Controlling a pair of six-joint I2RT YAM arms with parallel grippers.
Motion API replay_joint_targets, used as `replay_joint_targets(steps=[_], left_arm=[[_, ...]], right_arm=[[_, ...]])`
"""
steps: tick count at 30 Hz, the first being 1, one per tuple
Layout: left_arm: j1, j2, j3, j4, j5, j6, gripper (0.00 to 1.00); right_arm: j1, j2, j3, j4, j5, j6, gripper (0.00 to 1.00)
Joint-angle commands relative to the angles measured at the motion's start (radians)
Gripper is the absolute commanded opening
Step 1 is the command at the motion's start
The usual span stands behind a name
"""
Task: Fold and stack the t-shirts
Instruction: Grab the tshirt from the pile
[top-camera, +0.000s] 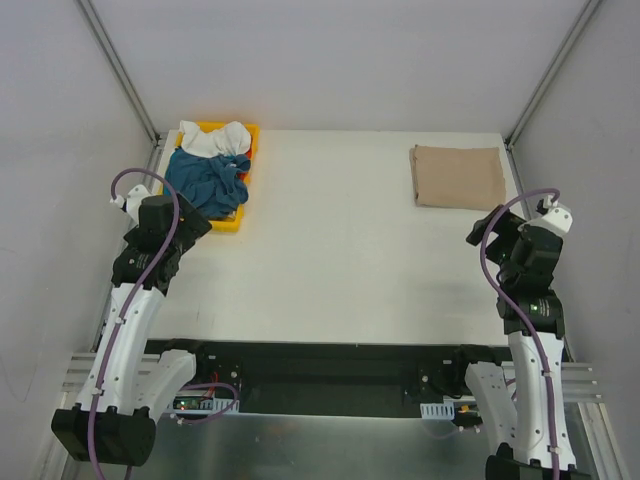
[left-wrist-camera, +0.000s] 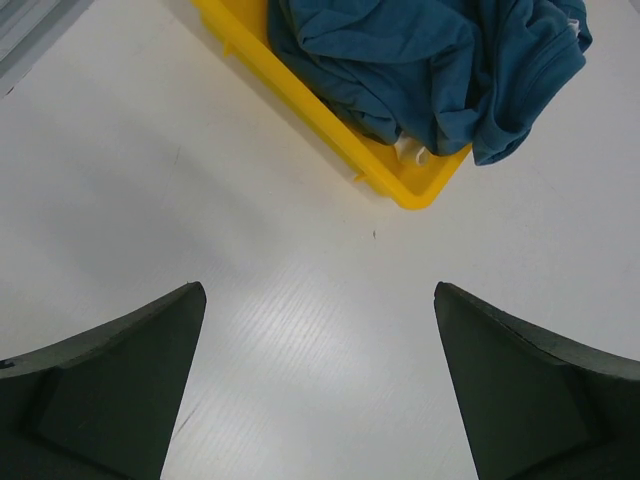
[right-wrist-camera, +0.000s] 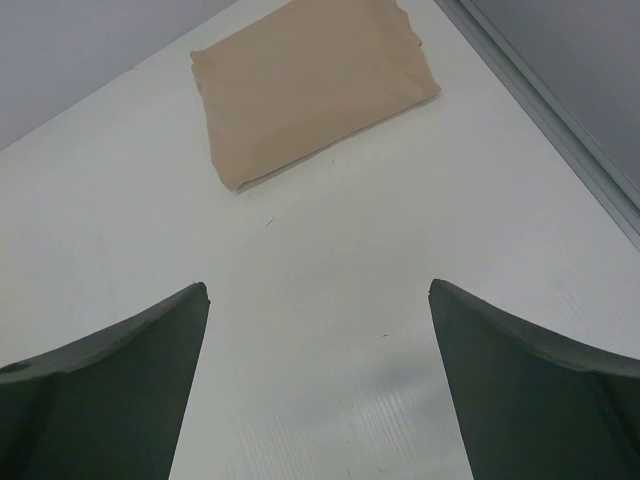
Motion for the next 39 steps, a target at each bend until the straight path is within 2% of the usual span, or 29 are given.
replay_joint_targets(steps=[1,7,12,16,21,22,28,30,32,33,34,39], left_arm=[[0.004,-0.007,0.020,-0.015,-0.035,-0.012,0.99],[0.004,0.111,0.100,0.008,-0.004,-0.001,0.99],[0.004,0.249,0.169,0.130,0.036,0.024,0.99],[0.006,0.454,0.256,0.192,0.092,0.065,0.99],[0.010,0.710,0.450,0.201,0.212,0.106,0.99],[0.009,0.737,0.471,0.208,0.262,0.111,0.98],[0.007,0.918,0.600,0.215,0.345,0.157,0.88],[0.007,0.967,0.631,0.211,0.349,0.166,0.71],[0.007,0.984,0.652,0.208,0.356,0.174,0.36],[0.007,0.991,0.663,0.206,0.367,0.179,0.09],[0.007,0.991,0.669,0.208,0.372,0.185,0.01],[0.006,0.892,0.698,0.206,0.369,0.200,0.00]], right_arm=[[0.006,-0.005,0.010,0.059,-0.052,-0.050,0.96],[0.006,0.084,0.083,-0.018,-0.083,-0.067,0.96],[0.006,0.072,0.083,-0.021,-0.079,-0.055,0.96],[0.006,0.035,0.066,-0.009,-0.013,-0.044,0.96],[0.006,0.044,0.062,0.004,-0.031,-0.049,0.96],[0.006,0.054,0.066,-0.005,-0.033,-0.050,0.96],[0.006,0.077,0.074,-0.013,-0.065,-0.053,0.96],[0.006,0.072,0.074,-0.012,-0.069,-0.055,0.96],[0.006,0.061,0.076,-0.012,-0.069,-0.056,0.96],[0.006,0.055,0.073,-0.012,-0.068,-0.056,0.96],[0.006,0.052,0.070,-0.010,-0.068,-0.058,0.96],[0.006,0.029,0.062,-0.005,-0.065,-0.056,0.96]])
